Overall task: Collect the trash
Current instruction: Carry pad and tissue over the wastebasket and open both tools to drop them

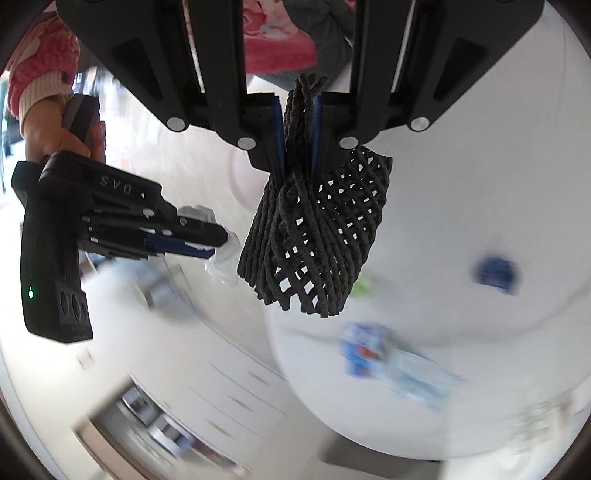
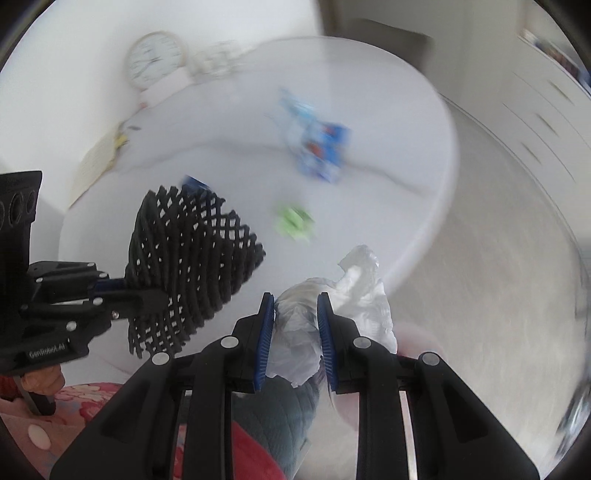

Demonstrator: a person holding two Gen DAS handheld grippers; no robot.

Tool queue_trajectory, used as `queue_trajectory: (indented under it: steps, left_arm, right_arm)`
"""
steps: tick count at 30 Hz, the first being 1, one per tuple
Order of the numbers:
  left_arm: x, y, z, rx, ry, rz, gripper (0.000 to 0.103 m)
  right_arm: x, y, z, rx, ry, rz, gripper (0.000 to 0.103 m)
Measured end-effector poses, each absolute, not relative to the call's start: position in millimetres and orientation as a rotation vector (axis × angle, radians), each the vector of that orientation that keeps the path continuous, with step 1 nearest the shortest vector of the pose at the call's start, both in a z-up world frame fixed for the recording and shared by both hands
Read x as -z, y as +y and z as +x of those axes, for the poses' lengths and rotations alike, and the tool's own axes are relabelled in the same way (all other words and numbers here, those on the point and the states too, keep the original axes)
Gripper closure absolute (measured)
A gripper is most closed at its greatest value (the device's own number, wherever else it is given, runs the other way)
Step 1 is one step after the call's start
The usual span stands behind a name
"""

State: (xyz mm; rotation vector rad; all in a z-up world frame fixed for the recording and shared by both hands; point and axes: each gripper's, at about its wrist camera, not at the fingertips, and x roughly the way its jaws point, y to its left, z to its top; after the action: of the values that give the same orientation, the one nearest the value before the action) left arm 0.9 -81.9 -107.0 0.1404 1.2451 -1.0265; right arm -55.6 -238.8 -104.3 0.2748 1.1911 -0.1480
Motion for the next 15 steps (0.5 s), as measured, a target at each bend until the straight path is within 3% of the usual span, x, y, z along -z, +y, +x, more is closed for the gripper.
queue_trajectory:
  steps: [6, 15]
  left_arm:
    - [130.3, -146.6, -52.0, 1.126, 1.316, 0.255, 0.091]
    - [200.9, -240.5, -111.5, 1.058, 1.432, 0.35, 0.091]
  right_arm:
    - [118.7, -293.9, -139.5, 0.246, 1.213, 0.37, 0.078]
    - [147.0, -351.6, -183.4, 0.136, 1.254, 0.386, 0.078]
